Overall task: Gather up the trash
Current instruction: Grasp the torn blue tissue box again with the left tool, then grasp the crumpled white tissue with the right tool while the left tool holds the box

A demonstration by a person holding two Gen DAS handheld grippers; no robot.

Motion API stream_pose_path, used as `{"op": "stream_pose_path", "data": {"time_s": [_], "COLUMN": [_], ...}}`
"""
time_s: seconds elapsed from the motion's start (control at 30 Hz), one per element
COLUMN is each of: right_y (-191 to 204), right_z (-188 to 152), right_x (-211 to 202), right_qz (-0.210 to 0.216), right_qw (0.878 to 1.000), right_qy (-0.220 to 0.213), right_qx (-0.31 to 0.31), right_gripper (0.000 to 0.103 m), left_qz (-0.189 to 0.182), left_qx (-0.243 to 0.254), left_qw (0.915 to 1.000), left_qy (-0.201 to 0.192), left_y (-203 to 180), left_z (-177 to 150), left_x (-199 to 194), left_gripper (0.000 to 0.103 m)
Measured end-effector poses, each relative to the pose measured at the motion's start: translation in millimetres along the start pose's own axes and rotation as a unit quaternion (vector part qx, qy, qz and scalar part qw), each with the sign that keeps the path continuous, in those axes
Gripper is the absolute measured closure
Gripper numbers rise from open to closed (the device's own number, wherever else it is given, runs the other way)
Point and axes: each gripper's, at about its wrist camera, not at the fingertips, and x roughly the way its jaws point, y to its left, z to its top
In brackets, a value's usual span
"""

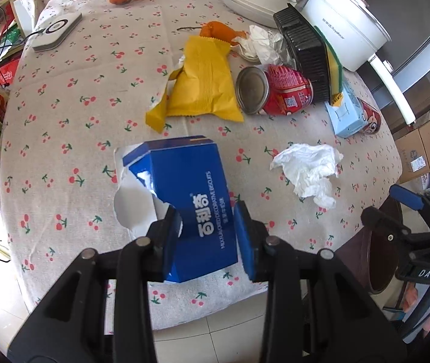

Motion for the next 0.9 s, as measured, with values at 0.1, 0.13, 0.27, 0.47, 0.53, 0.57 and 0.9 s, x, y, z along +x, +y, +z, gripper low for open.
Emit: {"op": "stream_pose_path", "data": {"time_s": [0.1, 0.13, 0.27, 0.47, 0.53, 0.57, 0.9], "right_y": [17.3, 23.0, 40.1, 54.5, 58.2, 62.7, 79.9], "right_z": [2.1, 2.4, 2.6, 12.9, 15.4, 17.2, 27.6], "right_x": [11.5, 15.9, 35.0, 50.5, 51.4, 52.6, 57.4], "right_qz": [-0.002, -0.007, -0.059, -0.09, -0.081, -0.076, -0.053], "right_qw": [0.999, 0.999, 0.993, 0.985, 0.984, 0.984, 0.987], "right_qy": [0.011, 0.015, 0.03, -0.005, -0.017, -0.019, -0.014], "right_qx": [-0.03, -0.042, -0.096, -0.15, -0.157, -0.161, -0.148], "right_gripper": [0.0, 0.0, 0.001, 0.01, 0.021, 0.025, 0.066], "left_qz": [0.003, 0.003, 0.006, 0.003, 0.001, 0.0, -0.004], "left_qx": [0.008, 0.009, 0.013, 0.005, 0.003, 0.003, 0.003], "left_qw": [0.9999, 0.9998, 0.9994, 0.9996, 0.9996, 0.9996, 0.9997], "left_qy": [-0.014, -0.019, -0.031, -0.027, -0.027, -0.027, -0.025], "left_y": [3.2, 5.3, 14.0, 24.6, 25.6, 26.0, 26.1], "left_z": [4.5, 6.3, 9.6, 8.5, 8.6, 8.8, 8.3], "left_x": [-10.9, -14.3, -25.4, -26.2, -26.6, -26.9, -26.5], "left_gripper": [0.066, 0.066, 0.066, 0.066, 0.066, 0.066, 0.066]}}
